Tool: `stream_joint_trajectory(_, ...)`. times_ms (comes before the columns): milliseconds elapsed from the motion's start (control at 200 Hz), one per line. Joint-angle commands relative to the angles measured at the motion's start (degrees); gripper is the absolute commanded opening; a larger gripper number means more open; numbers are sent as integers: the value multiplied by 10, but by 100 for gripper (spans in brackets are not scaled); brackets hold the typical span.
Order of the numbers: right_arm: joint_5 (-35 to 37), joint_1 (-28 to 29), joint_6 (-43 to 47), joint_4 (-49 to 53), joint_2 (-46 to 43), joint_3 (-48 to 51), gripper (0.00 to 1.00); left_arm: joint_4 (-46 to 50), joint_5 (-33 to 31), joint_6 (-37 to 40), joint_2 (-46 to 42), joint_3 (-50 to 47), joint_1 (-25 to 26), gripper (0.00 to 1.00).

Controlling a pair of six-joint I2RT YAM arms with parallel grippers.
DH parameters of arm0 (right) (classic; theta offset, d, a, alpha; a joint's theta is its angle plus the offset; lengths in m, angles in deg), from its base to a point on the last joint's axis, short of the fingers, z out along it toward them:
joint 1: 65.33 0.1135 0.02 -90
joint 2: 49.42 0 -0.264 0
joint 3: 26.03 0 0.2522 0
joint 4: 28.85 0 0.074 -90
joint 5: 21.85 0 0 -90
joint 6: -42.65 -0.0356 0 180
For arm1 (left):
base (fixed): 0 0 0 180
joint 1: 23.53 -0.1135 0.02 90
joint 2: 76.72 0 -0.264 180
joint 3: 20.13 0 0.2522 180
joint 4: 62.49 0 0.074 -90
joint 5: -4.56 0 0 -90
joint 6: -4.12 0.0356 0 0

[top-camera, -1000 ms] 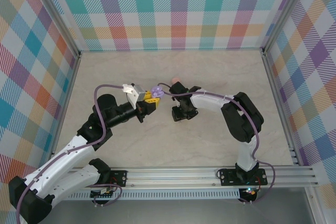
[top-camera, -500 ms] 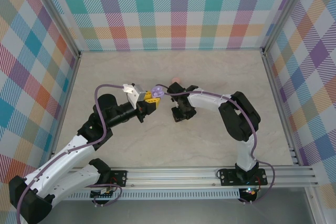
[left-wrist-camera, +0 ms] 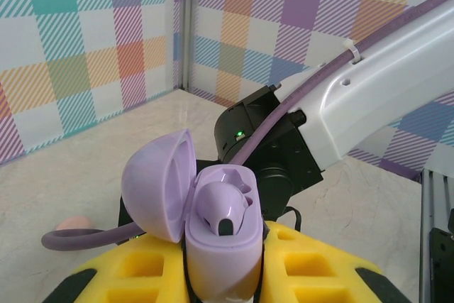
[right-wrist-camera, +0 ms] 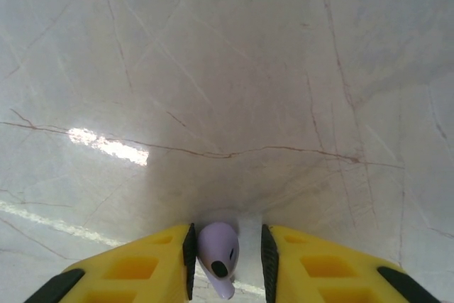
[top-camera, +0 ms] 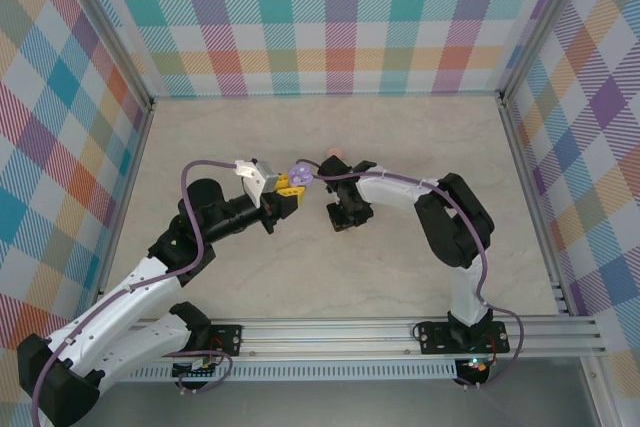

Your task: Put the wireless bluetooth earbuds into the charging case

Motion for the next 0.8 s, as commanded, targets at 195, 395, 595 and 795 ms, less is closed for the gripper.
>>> stream_joint_trajectory(195,-20,-15,-28,-33,16,8,25,-13,12,-1,-2,1,-5,22)
stream_joint_trajectory(395,-32,-41,-36,-49,-23,33,24,-10,13,2,3,5,-4,22)
stream_joint_trajectory(595,-65,-81,-60,-82,-51,60,22,-10,16,1,10,7,-4,22)
stream_joint_trajectory(795,-75,-119,-101,-101,-57,73,22,-11,17,0,15,8,-4,22)
